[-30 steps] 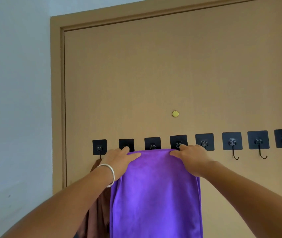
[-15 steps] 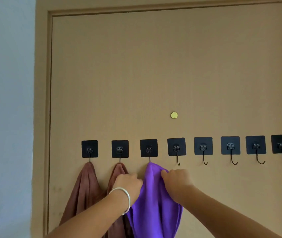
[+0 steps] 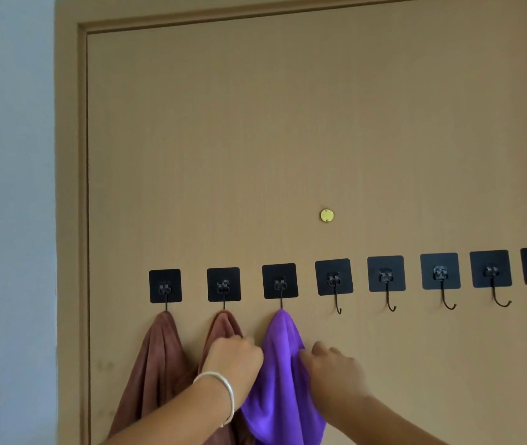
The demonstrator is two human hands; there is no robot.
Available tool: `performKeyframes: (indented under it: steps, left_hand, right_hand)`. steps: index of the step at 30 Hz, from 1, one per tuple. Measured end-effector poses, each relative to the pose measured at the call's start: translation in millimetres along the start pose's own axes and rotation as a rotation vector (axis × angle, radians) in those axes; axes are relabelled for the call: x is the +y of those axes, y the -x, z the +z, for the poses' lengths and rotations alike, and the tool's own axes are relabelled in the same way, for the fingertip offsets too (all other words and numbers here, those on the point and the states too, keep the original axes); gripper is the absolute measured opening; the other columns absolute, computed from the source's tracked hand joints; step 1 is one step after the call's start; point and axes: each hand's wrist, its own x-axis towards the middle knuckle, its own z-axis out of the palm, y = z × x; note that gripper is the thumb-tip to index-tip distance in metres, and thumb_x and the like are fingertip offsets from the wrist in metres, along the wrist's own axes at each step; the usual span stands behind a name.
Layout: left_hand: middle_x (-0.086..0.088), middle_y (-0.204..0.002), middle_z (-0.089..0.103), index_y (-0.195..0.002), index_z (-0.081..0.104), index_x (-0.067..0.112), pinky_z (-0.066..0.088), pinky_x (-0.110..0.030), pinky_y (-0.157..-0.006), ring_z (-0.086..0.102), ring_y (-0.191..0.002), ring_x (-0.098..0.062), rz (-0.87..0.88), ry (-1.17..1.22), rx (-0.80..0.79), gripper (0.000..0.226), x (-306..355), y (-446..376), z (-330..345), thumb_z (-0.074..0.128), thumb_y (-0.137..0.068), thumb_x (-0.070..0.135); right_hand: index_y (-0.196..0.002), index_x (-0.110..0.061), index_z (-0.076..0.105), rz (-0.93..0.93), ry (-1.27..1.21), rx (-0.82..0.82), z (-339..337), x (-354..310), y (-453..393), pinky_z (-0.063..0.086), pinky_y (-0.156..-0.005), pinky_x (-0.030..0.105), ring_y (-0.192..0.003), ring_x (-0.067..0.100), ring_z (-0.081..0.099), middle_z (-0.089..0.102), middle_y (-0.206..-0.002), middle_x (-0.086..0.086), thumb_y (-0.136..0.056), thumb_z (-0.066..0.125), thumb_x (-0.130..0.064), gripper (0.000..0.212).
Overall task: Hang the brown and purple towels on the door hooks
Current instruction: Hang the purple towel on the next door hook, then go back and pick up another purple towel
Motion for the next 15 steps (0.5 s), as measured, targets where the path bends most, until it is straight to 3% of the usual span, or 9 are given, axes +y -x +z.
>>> performKeyframes:
  steps: [3,7,11,15]
  left_hand:
    - [-0.002,-0.108,0.057,-0.108,0.057,0.021,0.042,-0.038,-0.08,0.057,-0.096,-0.027,-0.006,0.071,0.198,0.023,-8.6,-5.2,-35.1,0.042,-0.092,0.013]
    - [0.005,-0.116,0.052,-0.119,0.051,0.027,0.04,-0.036,-0.086,0.05,-0.106,-0.022,0.121,0.193,0.481,0.029,15.2,-20.8,-66.7,0.035,-0.096,0.034]
    - [-0.001,-0.15,0.032,-0.147,0.027,0.026,0.023,-0.041,-0.112,0.024,-0.14,-0.022,0.211,0.296,0.545,0.056,71.8,-42.8,-83.2,0.035,-0.096,0.047]
    - [-0.001,-0.159,0.015,-0.151,0.01,0.027,0.008,-0.045,-0.118,0.005,-0.147,-0.019,0.285,0.327,0.564,0.065,138.7,-63.1,-99.0,0.03,-0.095,0.054]
  right_hand:
    - [-0.121,-0.027,0.05,0.044,-0.082,0.111,-15.8,15.2,9.5,0.043,-0.071,0.031,-0.102,0.021,0.055,0.051,-0.116,-0.002,-0.09,0.041,-0.014,0.035]
    - [-0.128,-0.035,0.05,0.104,-0.117,0.317,-44.7,52.9,29.8,0.049,-0.081,0.027,-0.106,0.012,0.055,0.054,-0.123,-0.011,-0.092,0.043,-0.025,0.038]
    - [-0.138,-0.036,0.042,0.215,-0.023,0.393,-63.5,111.7,56.7,0.039,-0.098,0.028,-0.12,0.012,0.046,0.049,-0.134,-0.011,-0.094,0.045,-0.037,0.044]
    - [-0.142,-0.034,0.032,0.349,0.117,0.402,-69.0,158.0,102.4,0.025,-0.112,0.037,-0.135,0.018,0.03,0.039,-0.145,-0.005,-0.093,0.044,-0.049,0.053]
